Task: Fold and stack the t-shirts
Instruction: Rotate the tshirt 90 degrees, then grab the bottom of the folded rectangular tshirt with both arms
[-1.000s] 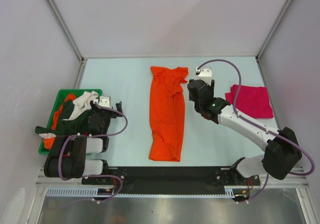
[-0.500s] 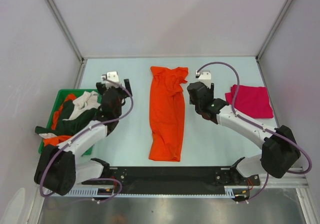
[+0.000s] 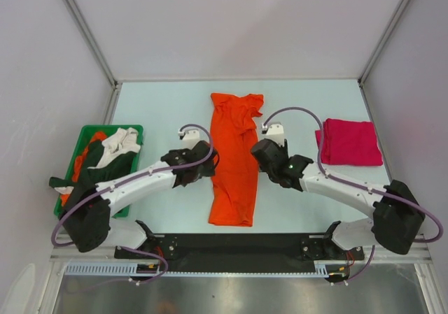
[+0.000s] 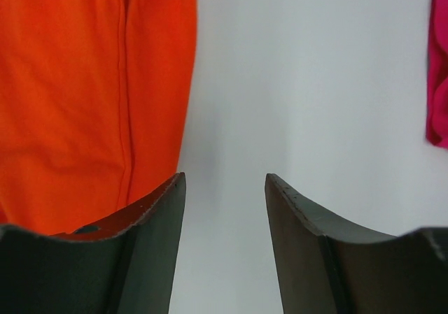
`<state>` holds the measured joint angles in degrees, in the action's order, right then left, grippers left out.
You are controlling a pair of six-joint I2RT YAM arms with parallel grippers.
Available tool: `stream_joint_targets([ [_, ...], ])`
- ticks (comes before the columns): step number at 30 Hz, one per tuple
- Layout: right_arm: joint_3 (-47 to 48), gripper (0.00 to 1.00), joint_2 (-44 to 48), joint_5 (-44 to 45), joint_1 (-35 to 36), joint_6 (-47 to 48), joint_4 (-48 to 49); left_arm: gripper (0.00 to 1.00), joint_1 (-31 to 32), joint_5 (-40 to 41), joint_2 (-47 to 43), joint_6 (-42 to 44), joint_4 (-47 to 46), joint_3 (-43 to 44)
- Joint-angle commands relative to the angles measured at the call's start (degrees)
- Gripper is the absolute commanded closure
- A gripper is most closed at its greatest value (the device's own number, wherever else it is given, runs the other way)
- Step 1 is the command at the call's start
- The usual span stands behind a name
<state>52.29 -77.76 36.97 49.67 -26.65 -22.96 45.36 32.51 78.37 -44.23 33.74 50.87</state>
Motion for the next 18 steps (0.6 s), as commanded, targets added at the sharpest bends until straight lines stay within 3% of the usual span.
stream_joint_targets([
  [1, -4.03, 0.46, 7.35, -2.69, 4.46, -5.24, -2.88, 0.00, 5.95, -5.17, -11.03, -6.50, 0.81, -5.86],
  [11, -11.34, 0.46, 9.82, -4.63, 20.98, -18.86, -0.07, 0.00, 12.37, -13.18, -20.44, -8.85, -12.54, -19.66],
  [18, -10.28, 0.48, 4.90, -4.01, 26.79, -23.00, 2.04, 0.00, 14.66, -14.05, -20.27, -10.53, -15.10, -21.08],
])
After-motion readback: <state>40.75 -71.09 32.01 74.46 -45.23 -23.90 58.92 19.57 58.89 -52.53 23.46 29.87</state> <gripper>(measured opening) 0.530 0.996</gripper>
